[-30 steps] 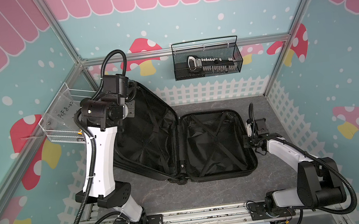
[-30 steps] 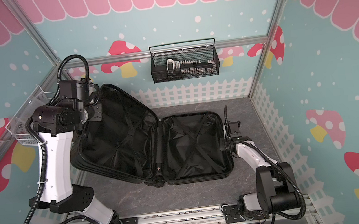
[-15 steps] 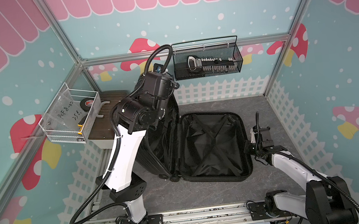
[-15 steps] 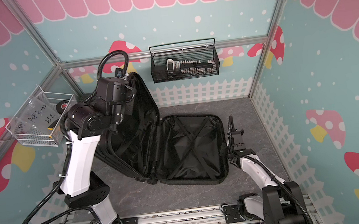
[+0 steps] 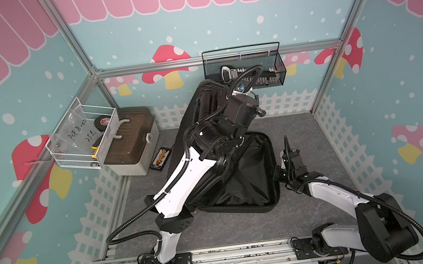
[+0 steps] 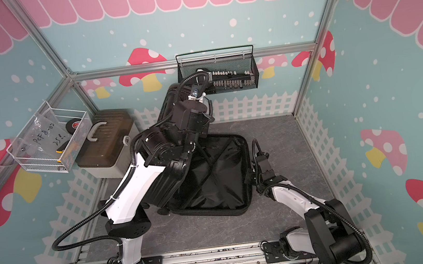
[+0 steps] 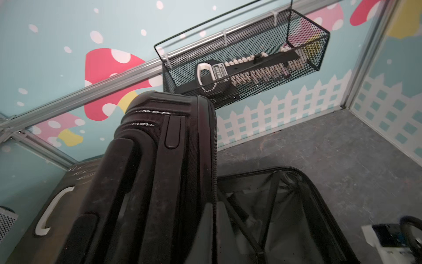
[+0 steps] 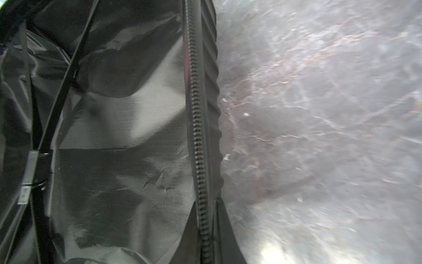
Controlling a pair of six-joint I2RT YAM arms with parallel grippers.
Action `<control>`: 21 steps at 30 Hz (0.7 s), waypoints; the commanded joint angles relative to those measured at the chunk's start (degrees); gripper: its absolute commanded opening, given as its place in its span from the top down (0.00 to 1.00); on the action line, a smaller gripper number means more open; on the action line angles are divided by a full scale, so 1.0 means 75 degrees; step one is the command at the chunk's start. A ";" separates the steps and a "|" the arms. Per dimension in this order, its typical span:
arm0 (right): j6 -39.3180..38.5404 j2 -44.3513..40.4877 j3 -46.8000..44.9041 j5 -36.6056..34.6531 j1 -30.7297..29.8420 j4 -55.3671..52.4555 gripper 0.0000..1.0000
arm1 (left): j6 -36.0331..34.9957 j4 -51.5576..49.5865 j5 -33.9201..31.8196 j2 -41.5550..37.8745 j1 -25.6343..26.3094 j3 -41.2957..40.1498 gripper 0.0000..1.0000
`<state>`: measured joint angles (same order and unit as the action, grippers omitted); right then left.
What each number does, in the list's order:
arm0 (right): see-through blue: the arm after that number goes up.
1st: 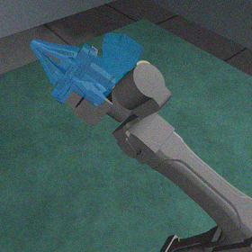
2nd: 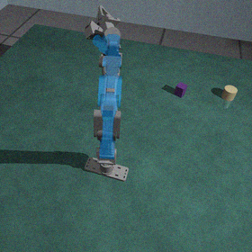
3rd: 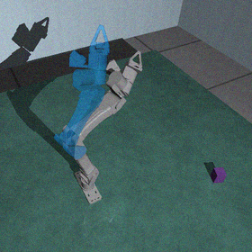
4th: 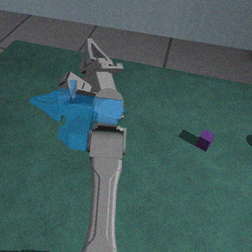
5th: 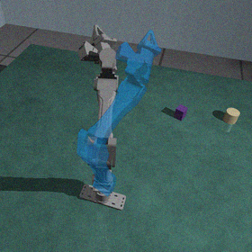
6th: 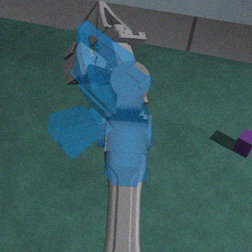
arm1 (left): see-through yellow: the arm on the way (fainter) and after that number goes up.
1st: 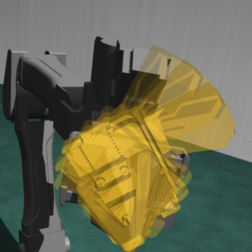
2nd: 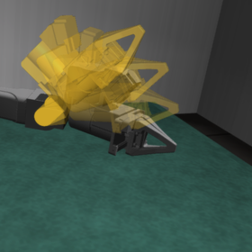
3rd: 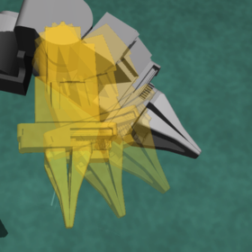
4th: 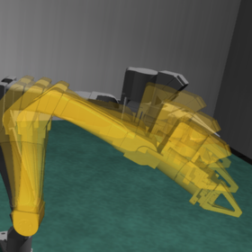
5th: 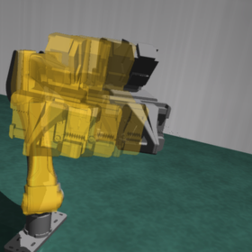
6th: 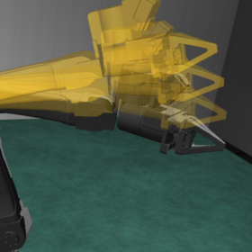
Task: Close the suitcase zippers
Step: Close the suitcase at the center of the board.
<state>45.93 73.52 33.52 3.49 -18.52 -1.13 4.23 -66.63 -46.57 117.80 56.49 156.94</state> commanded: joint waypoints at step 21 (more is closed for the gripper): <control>-0.0048 -0.0262 -0.0730 0.0780 -0.0667 0.1181 0.83 | 0.1757 0.0002 0.4687 -0.0311 0.0137 -0.1917 0.35</control>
<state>47.53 72.86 30.06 7.11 -23.05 6.48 14.13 -61.69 -18.41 115.44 58.76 144.42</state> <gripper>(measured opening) 0.177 0.653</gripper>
